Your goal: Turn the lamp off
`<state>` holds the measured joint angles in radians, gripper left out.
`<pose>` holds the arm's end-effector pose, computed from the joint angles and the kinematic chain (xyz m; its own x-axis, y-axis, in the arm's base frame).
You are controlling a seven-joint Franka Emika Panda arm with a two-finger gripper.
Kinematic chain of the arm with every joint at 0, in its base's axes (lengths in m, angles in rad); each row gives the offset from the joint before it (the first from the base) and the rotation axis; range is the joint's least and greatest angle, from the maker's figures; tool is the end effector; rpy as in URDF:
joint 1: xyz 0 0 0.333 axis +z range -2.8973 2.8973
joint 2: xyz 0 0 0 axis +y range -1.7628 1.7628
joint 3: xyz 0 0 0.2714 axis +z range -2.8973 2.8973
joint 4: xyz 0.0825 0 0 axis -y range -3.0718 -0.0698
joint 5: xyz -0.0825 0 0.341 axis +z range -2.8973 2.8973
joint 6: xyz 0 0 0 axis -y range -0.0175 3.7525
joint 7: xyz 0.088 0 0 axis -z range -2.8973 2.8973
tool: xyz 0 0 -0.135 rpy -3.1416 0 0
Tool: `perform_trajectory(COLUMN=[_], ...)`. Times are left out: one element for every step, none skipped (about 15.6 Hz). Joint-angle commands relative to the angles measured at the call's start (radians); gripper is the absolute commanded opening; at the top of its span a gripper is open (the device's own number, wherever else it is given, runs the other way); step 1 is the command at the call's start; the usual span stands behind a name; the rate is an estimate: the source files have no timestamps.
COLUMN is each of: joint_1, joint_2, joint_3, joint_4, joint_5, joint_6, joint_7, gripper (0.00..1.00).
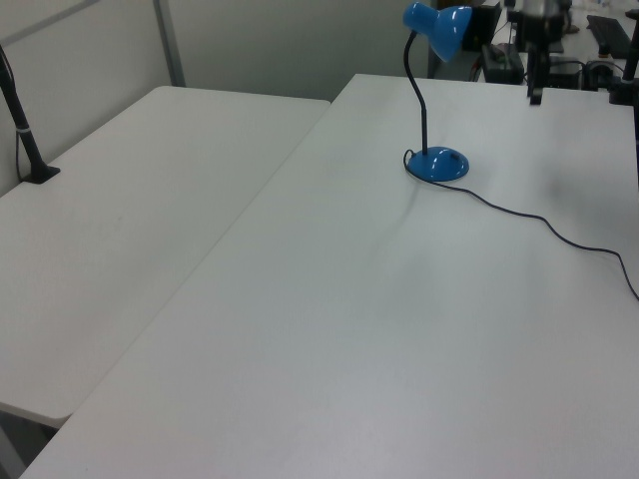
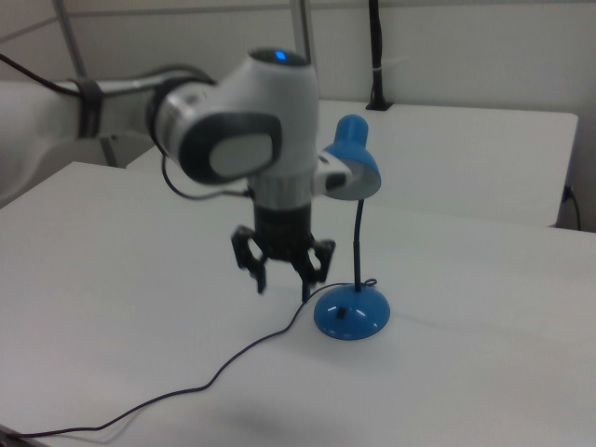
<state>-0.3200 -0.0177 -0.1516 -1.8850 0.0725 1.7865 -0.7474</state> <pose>0.4533 -0.2223 0.4436 0.9668 0.2553 -0.0109 0.2526 -0.9615 -0.1081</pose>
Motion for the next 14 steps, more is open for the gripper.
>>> perform_trajectory(joint_1=[0.125,0.166,0.206,0.243,0.275,0.304,0.326,0.334,0.334,0.334,0.334,0.332,0.331,0.329], joint_2=[-0.056,-0.056,-0.057,-0.057,-0.057,-0.057,-0.056,-0.048,-0.047,-0.042,-0.036,-0.022,-0.015,-0.016], joint_3=[-0.023,-0.023,-0.022,-0.022,-0.022,-0.022,-0.022,-0.013,-0.011,-0.008,0.0,0.01,0.02,0.026], joint_4=[0.139,0.179,0.205,0.231,0.248,0.259,0.271,0.288,0.288,0.288,0.288,0.288,0.288,0.285], joint_5=[-0.019,-0.023,-0.033,-0.042,-0.045,-0.049,-0.057,-0.06,-0.056,-0.053,-0.054,-0.062,-0.062,-0.063], joint_6=[-0.194,-0.225,-0.233,-0.233,-0.23,-0.225,-0.222,-0.204,-0.176,-0.152,-0.13,-0.112,-0.096,-0.089], joint_7=[0.222,0.334,0.446,0.544,0.604,0.629,0.628,0.628,0.631,0.635,0.635,0.635,0.637,0.637], gripper=[1.0,1.0,1.0,1.0,1.0,1.0,1.0,1.0,1.0,1.0,1.0,1.0,1.0,1.0])
